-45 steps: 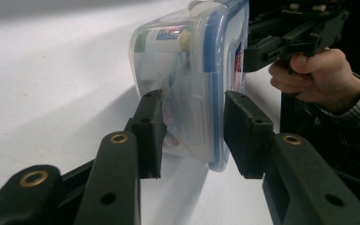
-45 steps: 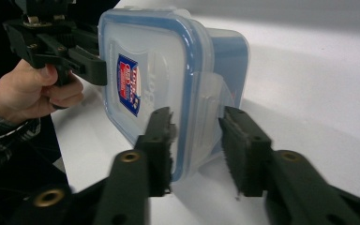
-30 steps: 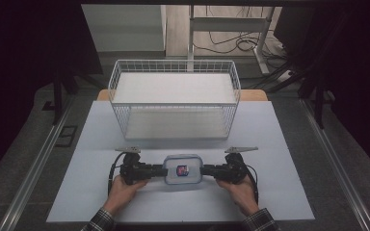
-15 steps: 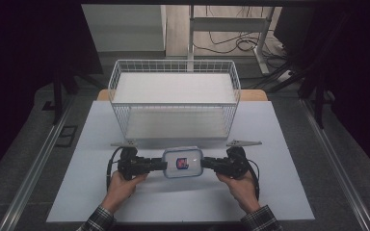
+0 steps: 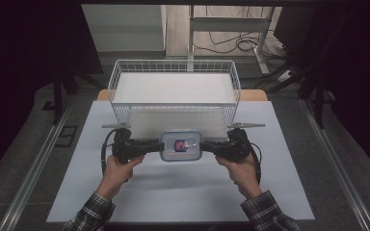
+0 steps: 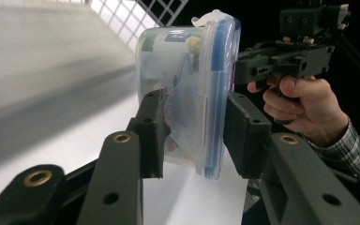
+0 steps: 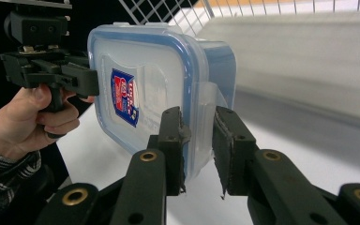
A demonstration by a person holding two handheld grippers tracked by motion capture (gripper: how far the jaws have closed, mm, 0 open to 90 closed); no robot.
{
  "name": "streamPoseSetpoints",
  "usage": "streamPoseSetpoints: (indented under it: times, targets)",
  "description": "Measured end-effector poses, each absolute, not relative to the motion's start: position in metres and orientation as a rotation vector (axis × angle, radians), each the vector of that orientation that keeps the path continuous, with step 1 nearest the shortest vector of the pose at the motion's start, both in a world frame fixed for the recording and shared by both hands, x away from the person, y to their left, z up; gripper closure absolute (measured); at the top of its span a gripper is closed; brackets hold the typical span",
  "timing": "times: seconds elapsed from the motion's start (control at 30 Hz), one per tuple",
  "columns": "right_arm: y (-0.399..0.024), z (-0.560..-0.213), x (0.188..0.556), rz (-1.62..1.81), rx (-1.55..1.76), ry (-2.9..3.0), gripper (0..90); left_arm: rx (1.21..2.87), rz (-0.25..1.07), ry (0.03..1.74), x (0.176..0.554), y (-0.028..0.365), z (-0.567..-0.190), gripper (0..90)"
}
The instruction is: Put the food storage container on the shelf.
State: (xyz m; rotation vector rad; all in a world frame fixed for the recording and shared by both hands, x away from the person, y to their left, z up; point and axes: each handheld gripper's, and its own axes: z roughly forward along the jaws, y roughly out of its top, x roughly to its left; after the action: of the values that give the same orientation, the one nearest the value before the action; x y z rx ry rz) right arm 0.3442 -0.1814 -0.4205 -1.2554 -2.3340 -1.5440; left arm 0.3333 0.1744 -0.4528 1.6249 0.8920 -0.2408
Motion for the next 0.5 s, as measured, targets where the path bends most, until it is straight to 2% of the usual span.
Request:
streamPoseSetpoints:
  times: [0.5]
  targets:
    - [-0.167, -0.364, 0.376, -1.578, -1.278, -2.338, 72.7, 1.560, -0.240, 0.915, 0.364, 0.186, -0.405, 61.4]
